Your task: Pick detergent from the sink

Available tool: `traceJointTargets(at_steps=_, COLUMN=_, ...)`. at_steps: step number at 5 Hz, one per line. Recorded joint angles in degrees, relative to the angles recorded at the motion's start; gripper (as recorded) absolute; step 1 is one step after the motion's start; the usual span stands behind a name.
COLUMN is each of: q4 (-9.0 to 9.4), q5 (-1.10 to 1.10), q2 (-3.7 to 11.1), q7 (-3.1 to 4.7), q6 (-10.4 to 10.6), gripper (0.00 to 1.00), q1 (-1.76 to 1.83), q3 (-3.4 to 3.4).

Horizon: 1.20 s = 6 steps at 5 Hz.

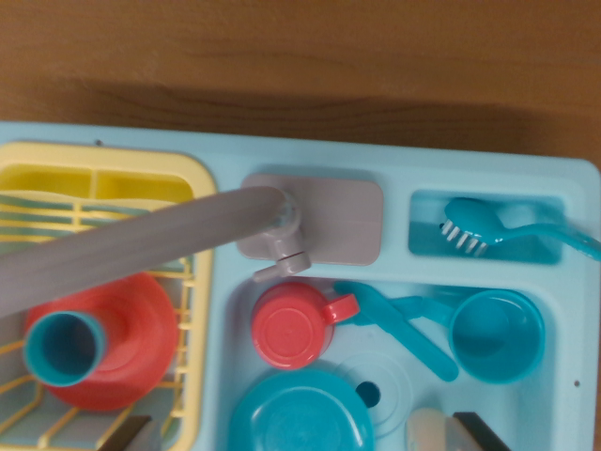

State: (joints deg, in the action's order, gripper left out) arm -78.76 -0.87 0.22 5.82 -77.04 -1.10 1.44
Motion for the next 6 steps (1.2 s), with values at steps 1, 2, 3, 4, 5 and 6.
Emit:
traceJointTargets(at_steps=1, q4=2.26, q5=0.27, q2=0.28, q7=1.37, q6=2.4, gripper=0.00, q1=-0.41, q3=0.50)
traceJointTargets(at_steps=2, q4=2.26, q5=0.27, q2=0.28, q7=1.37, q6=2.4, gripper=0.00, q1=-0.41, q3=0.50)
traceJointTargets(at_steps=3, q4=4.78, q5=0.58, q2=0.59, q7=2.90, q6=5.0, gripper=0.00, q1=-0.88, q3=1.05)
traceJointTargets(at_steps=4, q4=4.78, q5=0.58, q2=0.59, q7=2.90, q6=5.0, gripper=0.00, q1=-0.88, q3=1.05)
traceJointTargets(at_steps=5, q4=7.34, q5=0.89, q2=0.91, q7=4.45, q6=7.7, gripper=0.00, q1=-1.34, q3=1.61)
traceJointTargets(at_steps=6, q4=7.34, q5=0.89, q2=0.91, q7=4.45, q6=7.7, gripper=0.00, q1=-1.34, q3=1.61)
